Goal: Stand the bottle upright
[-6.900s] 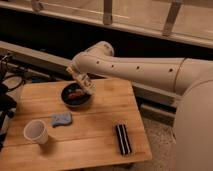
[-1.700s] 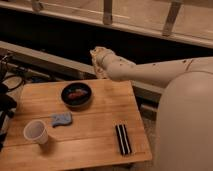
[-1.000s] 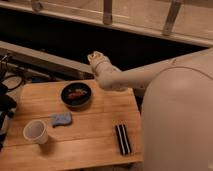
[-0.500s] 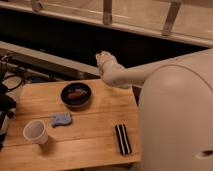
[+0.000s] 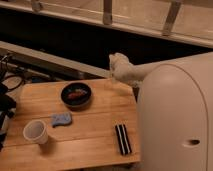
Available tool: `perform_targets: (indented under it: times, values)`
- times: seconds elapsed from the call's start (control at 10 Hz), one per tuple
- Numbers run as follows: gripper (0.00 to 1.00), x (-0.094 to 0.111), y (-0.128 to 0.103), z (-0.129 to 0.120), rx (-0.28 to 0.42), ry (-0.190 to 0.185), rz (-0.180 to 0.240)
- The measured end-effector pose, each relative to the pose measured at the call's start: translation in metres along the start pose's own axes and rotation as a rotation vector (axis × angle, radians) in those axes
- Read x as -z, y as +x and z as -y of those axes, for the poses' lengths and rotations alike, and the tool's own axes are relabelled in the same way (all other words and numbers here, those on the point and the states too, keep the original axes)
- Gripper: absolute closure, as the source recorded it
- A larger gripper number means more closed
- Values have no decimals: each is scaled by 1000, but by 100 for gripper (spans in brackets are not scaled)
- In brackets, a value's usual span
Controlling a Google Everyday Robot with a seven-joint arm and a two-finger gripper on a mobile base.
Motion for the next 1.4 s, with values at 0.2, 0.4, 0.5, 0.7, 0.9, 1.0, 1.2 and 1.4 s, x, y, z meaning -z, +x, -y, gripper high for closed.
perform_targets:
  times: [0.2,0.4,0.5,0.7,0.9,1.0,1.2,1.4]
  values:
    - [100,-6,15,2,-29,-3,-10]
    - [100,-13,25,2,-33,-13,0]
    - [100,-17,28,1,-24,-19,10]
    - [100,-28,34,-1,-10,-38,22]
    - [100,-34,40,-1,-4,-55,18]
    - [100,-38,46,0,-6,-64,20]
    - [100,-43,53,3,-8,-75,38]
    - [100,-48,62,8,-9,-78,52]
